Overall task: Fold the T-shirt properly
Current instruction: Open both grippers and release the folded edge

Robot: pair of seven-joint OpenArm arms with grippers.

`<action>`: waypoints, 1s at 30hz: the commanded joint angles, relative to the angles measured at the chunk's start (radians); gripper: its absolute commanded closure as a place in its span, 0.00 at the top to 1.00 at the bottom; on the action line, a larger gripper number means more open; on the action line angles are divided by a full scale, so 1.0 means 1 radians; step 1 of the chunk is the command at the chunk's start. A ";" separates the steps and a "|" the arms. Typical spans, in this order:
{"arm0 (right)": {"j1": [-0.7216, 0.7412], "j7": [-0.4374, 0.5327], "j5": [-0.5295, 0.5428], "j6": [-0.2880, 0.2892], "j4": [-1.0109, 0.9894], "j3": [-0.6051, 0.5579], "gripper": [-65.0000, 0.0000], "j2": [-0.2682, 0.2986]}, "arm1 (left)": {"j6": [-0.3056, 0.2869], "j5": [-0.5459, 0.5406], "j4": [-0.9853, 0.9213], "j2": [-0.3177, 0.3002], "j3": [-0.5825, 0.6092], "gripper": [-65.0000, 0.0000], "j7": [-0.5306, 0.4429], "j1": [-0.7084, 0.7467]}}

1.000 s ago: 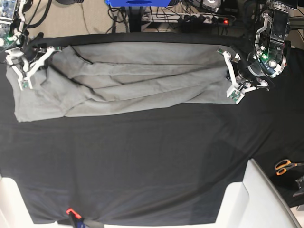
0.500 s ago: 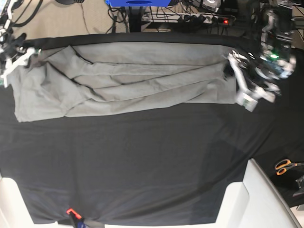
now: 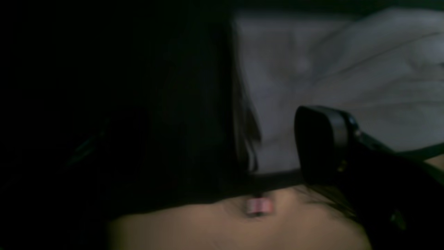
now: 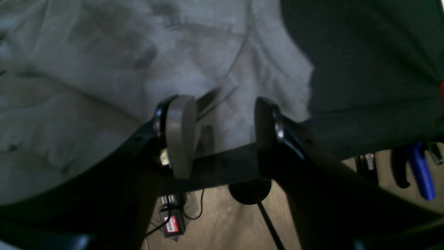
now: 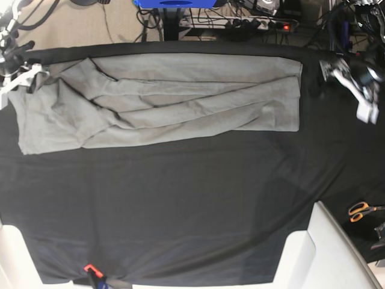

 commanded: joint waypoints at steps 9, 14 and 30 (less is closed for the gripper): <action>0.000 0.028 0.007 0.004 0.014 0.001 0.41 0.011 | 0.001 0.040 -0.157 0.010 0.119 1.00 -0.222 -0.023; 0.000 0.028 0.007 0.004 0.014 0.001 0.41 0.011 | 0.001 0.041 -0.165 0.041 0.145 1.00 -0.242 -0.033; -0.011 0.028 0.006 0.006 0.012 -0.036 0.41 0.013 | 0.001 0.041 -0.371 0.043 0.292 0.84 -0.285 -0.118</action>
